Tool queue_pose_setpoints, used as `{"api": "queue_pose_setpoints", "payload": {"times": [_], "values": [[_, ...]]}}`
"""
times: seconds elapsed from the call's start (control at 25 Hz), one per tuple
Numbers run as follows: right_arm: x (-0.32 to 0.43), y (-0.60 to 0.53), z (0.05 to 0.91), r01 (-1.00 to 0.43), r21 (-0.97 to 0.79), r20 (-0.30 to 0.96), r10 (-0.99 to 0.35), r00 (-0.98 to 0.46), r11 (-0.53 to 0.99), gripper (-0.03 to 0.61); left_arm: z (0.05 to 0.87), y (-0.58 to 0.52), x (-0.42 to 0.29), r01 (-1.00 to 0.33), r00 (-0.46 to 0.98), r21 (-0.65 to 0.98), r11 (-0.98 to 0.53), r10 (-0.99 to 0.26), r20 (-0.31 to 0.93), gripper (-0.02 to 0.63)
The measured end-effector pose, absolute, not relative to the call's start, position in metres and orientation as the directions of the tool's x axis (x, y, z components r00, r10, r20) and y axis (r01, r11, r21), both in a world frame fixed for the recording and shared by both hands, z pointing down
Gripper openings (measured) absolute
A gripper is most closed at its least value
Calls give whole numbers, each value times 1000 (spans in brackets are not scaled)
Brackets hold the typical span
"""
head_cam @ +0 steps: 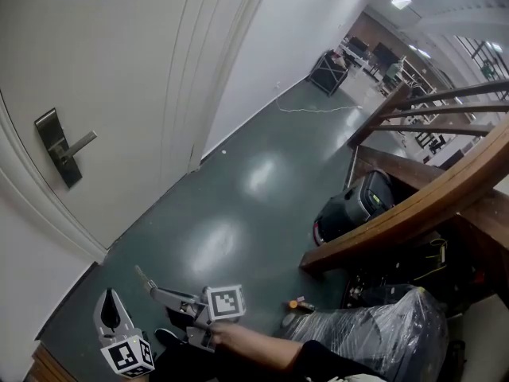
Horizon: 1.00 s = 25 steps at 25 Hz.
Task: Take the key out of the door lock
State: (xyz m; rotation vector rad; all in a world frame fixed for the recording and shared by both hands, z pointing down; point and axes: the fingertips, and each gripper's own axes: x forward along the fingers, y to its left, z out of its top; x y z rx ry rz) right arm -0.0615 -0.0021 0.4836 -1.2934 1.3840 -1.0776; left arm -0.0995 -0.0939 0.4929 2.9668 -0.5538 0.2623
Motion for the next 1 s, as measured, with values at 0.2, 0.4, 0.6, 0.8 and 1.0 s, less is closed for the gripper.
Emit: {"api": "queue_pose_setpoints", "payload": {"times": [0.2, 0.4, 0.6, 0.8, 1.0], "values": [[-61, -9, 494, -169, -985, -33, -999, -9, 34, 12, 498, -100, -94, -361, 923, 88, -928, -342, 179, 18], [-50, -12, 483, -184, -981, -58, -998, -5, 58, 12, 491, -99, -87, -361, 924, 81, -929, -345, 162, 18], [-52, -17, 477, -203, -976, -72, -997, -33, 77, 12, 484, -101, -91, -381, 916, 74, -921, -366, 165, 18], [-51, -15, 475, -204, -976, -75, -996, -46, 83, 12, 483, -99, -91, -393, 912, 77, -916, -378, 158, 18], [-53, -10, 474, -210, -974, -72, -996, -46, 81, 12, 484, -95, -93, -392, 913, 83, -916, -376, 158, 18]]}}
